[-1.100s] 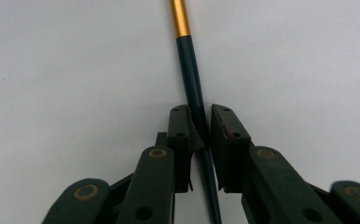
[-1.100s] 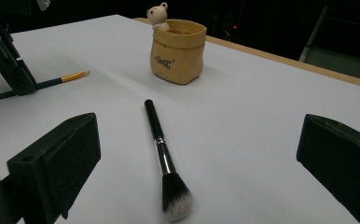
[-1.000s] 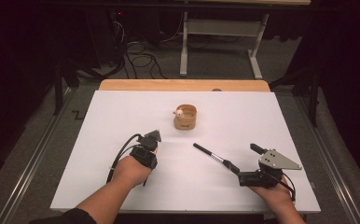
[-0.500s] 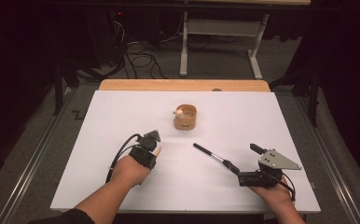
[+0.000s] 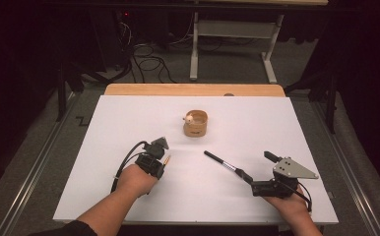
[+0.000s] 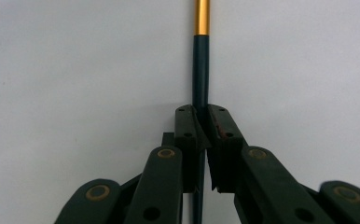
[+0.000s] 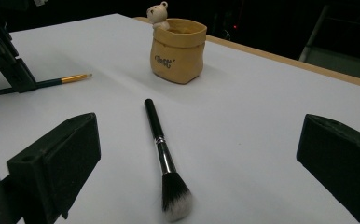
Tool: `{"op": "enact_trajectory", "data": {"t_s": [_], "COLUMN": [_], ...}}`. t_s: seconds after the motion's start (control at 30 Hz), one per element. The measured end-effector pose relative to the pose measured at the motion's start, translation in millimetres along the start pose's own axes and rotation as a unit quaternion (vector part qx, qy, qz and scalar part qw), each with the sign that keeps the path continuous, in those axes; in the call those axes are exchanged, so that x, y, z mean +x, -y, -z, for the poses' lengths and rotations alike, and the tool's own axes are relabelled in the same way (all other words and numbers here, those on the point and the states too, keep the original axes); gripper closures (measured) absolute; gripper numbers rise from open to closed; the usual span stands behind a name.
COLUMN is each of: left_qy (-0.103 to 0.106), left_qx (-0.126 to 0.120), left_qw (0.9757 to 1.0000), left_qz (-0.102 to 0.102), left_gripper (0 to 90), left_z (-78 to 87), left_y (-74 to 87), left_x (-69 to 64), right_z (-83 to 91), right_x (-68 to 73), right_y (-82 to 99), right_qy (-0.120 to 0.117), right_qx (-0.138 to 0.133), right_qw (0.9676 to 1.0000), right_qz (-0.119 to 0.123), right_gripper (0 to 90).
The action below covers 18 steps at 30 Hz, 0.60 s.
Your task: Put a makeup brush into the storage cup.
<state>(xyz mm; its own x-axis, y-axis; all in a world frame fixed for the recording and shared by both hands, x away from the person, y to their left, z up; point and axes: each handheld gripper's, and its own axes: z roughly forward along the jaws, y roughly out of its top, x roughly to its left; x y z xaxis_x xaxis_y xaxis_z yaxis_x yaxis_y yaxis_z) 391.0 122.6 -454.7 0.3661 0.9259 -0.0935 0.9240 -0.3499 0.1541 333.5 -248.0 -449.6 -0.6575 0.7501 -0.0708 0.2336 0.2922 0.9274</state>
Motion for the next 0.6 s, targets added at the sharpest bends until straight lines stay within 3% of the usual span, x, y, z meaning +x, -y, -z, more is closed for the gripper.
{"op": "enact_trajectory", "data": {"t_s": [0.3, 0.6], "left_qy": [0.012, 0.031], "left_qx": [-0.015, -0.058], "left_qw": [0.9998, 0.9978], "left_qz": [-0.005, -0.007], "left_gripper": [83.4, 83.5], "left_z": [5.0, 13.1], "left_y": [2.1, 6.1], "left_x": [2.5, 10.3], "right_z": [-0.6, -0.1], "right_x": [-0.1, -0.5], "right_y": [0.5, 0.7], "right_qy": [-0.001, 0.001], "right_qx": [0.001, 0.003], "right_qw": [1.0000, 1.0000], "right_qz": [0.000, 0.001], "right_gripper": [0.2, 0.2]}}
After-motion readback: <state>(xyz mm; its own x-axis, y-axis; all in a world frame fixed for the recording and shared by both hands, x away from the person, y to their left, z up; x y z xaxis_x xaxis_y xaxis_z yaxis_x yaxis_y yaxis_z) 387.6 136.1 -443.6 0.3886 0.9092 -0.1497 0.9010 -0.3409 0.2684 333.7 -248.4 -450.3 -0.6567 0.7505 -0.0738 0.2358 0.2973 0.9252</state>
